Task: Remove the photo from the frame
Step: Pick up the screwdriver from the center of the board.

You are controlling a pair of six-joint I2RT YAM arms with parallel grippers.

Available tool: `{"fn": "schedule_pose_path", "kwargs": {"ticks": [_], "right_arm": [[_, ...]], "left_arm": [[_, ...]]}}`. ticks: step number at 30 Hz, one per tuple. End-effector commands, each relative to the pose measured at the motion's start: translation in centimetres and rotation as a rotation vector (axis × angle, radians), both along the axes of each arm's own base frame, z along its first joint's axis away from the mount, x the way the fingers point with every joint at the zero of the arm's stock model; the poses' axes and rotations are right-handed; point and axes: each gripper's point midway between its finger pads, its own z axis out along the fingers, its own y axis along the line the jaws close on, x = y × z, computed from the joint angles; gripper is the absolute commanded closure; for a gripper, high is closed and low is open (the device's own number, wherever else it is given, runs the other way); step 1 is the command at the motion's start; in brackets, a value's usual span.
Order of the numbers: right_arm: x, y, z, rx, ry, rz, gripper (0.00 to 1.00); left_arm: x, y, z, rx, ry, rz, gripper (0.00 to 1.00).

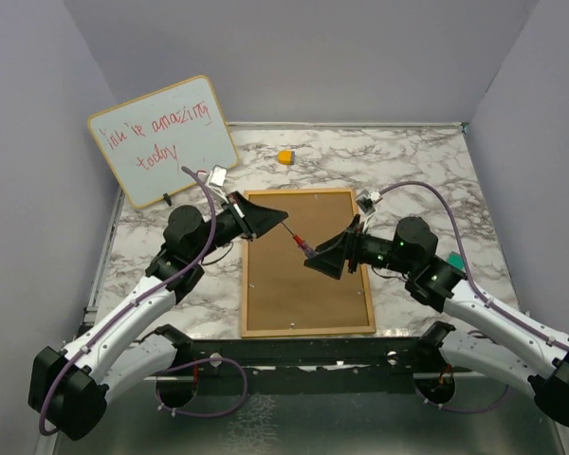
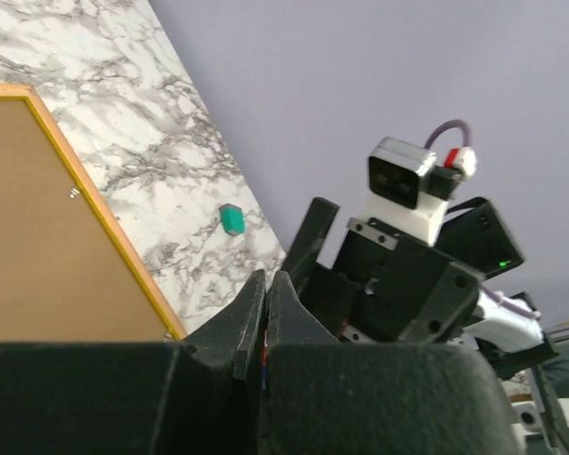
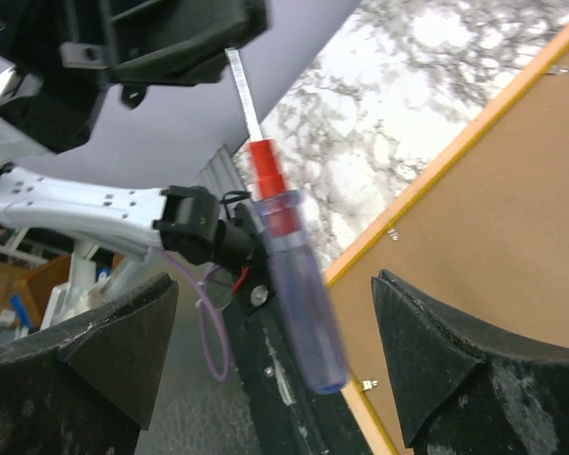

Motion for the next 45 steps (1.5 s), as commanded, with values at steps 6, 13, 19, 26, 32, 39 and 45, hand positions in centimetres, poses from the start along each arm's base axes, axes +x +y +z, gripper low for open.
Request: {"fn": "schedule_pose_path", "kwargs": {"ticks": [6,13,19,26,32,39,45], "right_arm": [[1.5,0.2,-0.6,0.099,-0.054,-0.073,0.17],[1.3,0.4,1.4,0.195,-0.084,-0.066,0.3],[1.3,0.3,2.4,0.207,-0.103,-0.063,0.4],[1.3,0.4,2.4,0.227,-0.099,-0.065,0.45],[1.3,0.6,3.1,0.254,-0.09,-0.057,0.52],[1.2,0.9,3.2,0.25,-0.076,-0.037,0.59],[1.1,0.8,3.4,0.251,-0.082,-0.038,0.87]], "left_arm": [[-0.8,0.9,2.5,-0.198,0.012,0.024,1.0],[-0.6,1.6,2.7,-0.285,0.052,0.057,1.0],[-0.1,1.8,2.5,-0.309,0.078,0.086,1.0],[-0.1,2.1,2.5,-0.349,0.088,0.092,1.0],[-0.4,2.2,2.6,-0.364,0.087,0.084,1.0],[-0.4,2.2,2.7,-0.372,0.094,0.082,1.0],[-0.4,2.3,2.8,-0.376,0.092,0.084,1.0]]}}
